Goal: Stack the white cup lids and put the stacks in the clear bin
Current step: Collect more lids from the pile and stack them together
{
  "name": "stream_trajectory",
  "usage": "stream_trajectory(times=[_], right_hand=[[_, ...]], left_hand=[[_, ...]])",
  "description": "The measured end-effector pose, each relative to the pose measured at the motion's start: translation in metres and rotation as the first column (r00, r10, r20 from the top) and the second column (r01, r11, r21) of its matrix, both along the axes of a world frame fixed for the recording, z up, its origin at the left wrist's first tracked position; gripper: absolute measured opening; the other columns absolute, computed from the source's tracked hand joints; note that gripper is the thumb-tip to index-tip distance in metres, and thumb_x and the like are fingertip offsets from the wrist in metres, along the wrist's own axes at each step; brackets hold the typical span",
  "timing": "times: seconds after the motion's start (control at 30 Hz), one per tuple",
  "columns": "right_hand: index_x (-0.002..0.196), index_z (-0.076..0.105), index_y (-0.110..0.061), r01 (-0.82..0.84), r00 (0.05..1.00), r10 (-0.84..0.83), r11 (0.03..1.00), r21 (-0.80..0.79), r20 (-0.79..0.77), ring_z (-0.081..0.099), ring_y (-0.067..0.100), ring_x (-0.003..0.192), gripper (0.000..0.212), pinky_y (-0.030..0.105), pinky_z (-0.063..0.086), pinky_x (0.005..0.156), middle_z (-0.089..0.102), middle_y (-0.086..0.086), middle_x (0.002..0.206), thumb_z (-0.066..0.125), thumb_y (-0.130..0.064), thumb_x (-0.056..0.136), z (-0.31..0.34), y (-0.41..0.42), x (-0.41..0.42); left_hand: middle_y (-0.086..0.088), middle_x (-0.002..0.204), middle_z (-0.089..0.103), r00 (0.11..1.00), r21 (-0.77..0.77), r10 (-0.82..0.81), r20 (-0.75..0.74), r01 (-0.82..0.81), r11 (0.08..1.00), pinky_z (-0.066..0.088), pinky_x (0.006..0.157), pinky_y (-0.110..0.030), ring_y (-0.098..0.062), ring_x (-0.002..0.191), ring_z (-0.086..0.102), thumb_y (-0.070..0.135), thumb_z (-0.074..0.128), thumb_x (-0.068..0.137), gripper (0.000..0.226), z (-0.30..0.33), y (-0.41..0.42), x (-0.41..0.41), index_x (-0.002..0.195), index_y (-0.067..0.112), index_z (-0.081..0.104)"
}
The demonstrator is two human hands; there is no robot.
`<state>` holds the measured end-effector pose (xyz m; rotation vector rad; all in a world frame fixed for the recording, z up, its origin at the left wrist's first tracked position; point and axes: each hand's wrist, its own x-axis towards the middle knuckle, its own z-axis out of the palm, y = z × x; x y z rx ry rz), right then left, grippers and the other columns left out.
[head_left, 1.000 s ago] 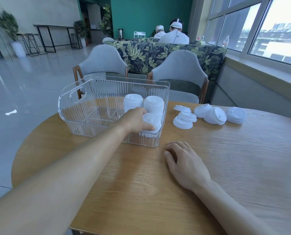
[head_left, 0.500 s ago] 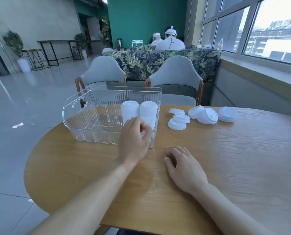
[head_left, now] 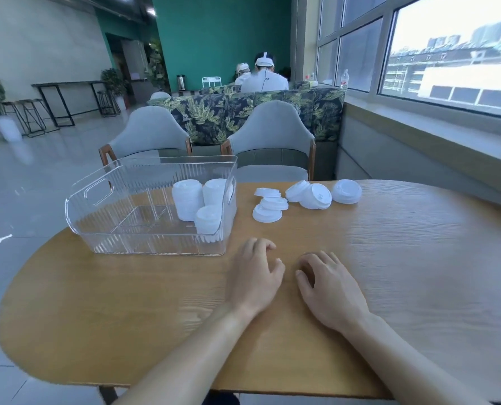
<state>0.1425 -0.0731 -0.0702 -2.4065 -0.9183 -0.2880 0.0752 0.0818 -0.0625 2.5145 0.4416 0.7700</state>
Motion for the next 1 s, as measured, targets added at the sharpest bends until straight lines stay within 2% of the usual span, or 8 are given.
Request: stream_trajectory(times=[0.1,0.2,0.33,0.47,0.57,0.73,0.87,1.0], right_hand=[[0.106,0.063,-0.019,0.055,0.998,-0.055,0.998,-0.015,-0.012,0.049,0.017,0.115,0.021,0.032,0.043,0.096,0.062,-0.008,0.112,0.051,-0.034,0.097,0.001,-0.014,0.017],[0.105,0.063,-0.018,0.096,0.995,-0.096,0.995,-0.006,-0.024,0.048,0.018,0.113,0.02,0.029,0.041,0.091,0.061,-0.006,0.111,0.052,-0.034,0.097,0.001,-0.021,0.035],[0.108,0.062,-0.017,0.114,0.993,-0.114,0.993,0.007,-0.042,0.05,0.018,0.113,0.022,0.028,0.039,0.091,0.06,-0.004,0.114,0.05,-0.033,0.099,0.002,-0.019,0.06],[0.114,0.059,-0.016,0.111,0.992,-0.11,0.994,0.003,-0.066,0.048,0.018,0.116,0.026,0.029,0.039,0.092,0.057,-0.004,0.116,0.046,-0.036,0.102,0.002,-0.012,0.085],[0.123,0.055,-0.016,0.119,0.988,-0.117,0.993,0.004,-0.104,0.045,0.017,0.123,0.032,0.032,0.041,0.094,0.053,-0.003,0.124,0.044,-0.038,0.103,0.004,-0.005,0.102],[0.141,0.044,-0.015,0.124,0.985,-0.118,0.991,0.047,-0.127,0.036,0.017,0.136,0.044,0.038,0.042,0.102,0.039,-0.002,0.146,0.043,-0.039,0.105,0.004,0.011,0.133],[0.144,0.039,-0.015,0.143,0.986,-0.135,0.987,0.077,-0.098,0.036,0.023,0.136,0.046,0.042,0.044,0.097,0.034,0.002,0.148,0.044,-0.037,0.104,0.002,0.023,0.156],[0.143,0.037,-0.014,0.161,0.985,-0.15,0.979,0.129,-0.09,0.027,0.024,0.136,0.046,0.045,0.04,0.099,0.033,0.007,0.146,0.047,-0.035,0.103,0.002,0.037,0.18]], left_hand=[[0.013,0.129,0.055,0.997,0.075,0.049,-0.06,-0.045,0.996,0.032,0.096,-0.023,-0.009,0.123,0.049,0.035,0.057,0.096,0.033,0.004,-0.001,0.018,0.127,0.025,0.057],[0.009,0.138,0.051,0.995,0.118,0.063,-0.079,-0.053,0.992,0.024,0.097,-0.017,-0.011,0.13,0.045,0.033,0.058,0.096,0.04,0.006,0.006,0.038,0.134,0.021,0.053],[0.003,0.144,0.048,0.991,0.195,0.1,-0.09,-0.081,0.977,0.03,0.113,-0.03,-0.016,0.137,0.04,0.038,0.055,0.098,0.046,0.005,0.02,0.067,0.138,0.018,0.05],[0.0,0.141,0.049,0.983,0.283,0.147,-0.106,-0.112,0.953,0.041,0.108,-0.044,-0.026,0.128,0.049,0.054,0.039,0.096,0.053,0.001,0.035,0.098,0.135,0.019,0.047],[-0.003,0.141,0.049,0.98,0.276,0.188,-0.072,-0.161,0.947,0.048,0.099,-0.048,-0.031,0.124,0.052,0.057,0.038,0.092,0.058,-0.003,0.044,0.121,0.135,0.018,0.045],[-0.013,0.138,0.053,0.977,0.226,0.208,-0.052,-0.191,0.955,0.044,0.101,-0.048,-0.036,0.125,0.049,0.046,0.058,0.096,0.055,-0.004,0.054,0.148,0.138,0.01,0.048],[-0.013,0.14,0.052,0.973,0.196,0.224,-0.06,-0.208,0.958,0.039,0.105,-0.046,-0.036,0.128,0.047,0.052,0.057,0.096,0.062,-0.004,0.062,0.161,0.142,0.012,0.045],[-0.011,0.136,0.057,0.971,0.198,0.23,-0.062,-0.214,0.957,0.042,0.104,-0.046,-0.034,0.129,0.044,0.058,0.054,0.097,0.064,-0.006,0.068,0.171,0.141,0.014,0.044]])
